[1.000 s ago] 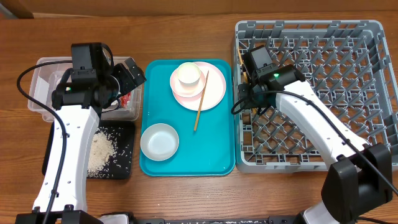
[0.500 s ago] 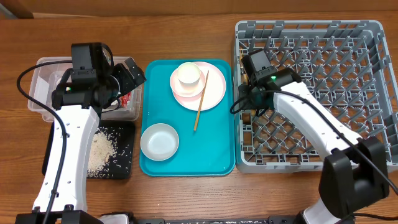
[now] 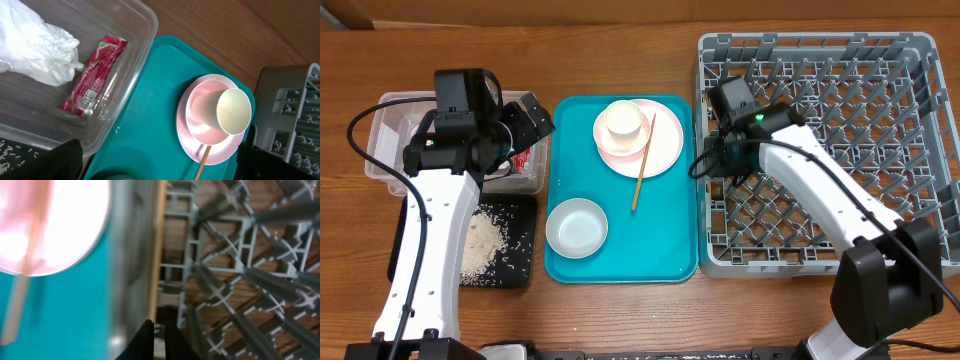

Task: Sort waste into correct bins and load items into the dishwasher
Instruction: 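Move the right gripper back to the teal tray and grasp the second chopstick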

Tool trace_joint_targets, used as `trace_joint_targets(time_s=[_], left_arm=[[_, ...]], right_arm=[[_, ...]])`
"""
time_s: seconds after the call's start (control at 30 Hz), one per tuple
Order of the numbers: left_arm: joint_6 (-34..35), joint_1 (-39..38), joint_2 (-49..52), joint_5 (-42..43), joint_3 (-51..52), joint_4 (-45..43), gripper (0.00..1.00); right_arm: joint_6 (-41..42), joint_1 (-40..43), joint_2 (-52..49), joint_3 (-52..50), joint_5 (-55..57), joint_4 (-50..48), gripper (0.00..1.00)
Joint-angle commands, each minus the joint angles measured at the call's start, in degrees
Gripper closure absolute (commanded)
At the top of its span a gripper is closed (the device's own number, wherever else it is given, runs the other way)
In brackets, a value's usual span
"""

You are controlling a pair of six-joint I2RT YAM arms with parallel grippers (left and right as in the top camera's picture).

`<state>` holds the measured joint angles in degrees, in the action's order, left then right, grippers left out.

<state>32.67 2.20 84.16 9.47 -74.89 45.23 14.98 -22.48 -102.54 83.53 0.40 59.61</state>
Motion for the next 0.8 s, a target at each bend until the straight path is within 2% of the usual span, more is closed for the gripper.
trace_joint_targets(time_s=[0.0, 0.13, 0.23, 0.47, 0.57, 0.77], left_arm=[[-0.35, 0.04, -0.59, 0.61, -0.90, -0.04, 0.00], [-0.35, 0.04, -0.59, 0.61, -0.90, -0.02, 0.00], [-0.35, 0.04, -0.59, 0.61, -0.90, -0.04, 0.00], [-0.35, 0.04, -0.59, 0.61, -0.90, -0.02, 0.00], [-0.35, 0.04, -0.59, 0.61, -0.90, -0.02, 0.00], [-0.35, 0.04, -0.59, 0.61, -0.90, -0.02, 0.00]], right_arm=[[0.24, -0.42, 1.62, 6.62, -11.54, 0.24, 0.89], [0.31, -2.19, 1.40, 6.16, -29.81, -3.67, 0.89], [4.94, -4.42, 0.48, 4.72, -31.74, -7.15, 0.88], [21.92, -11.15, -0.79, -1.44, -14.47, -15.08, 0.88], [25.92, -13.97, -0.79, -3.91, -6.71, -18.56, 0.88], [28.81, -19.32, -1.11, -7.13, 4.02, -23.30, 0.75]])
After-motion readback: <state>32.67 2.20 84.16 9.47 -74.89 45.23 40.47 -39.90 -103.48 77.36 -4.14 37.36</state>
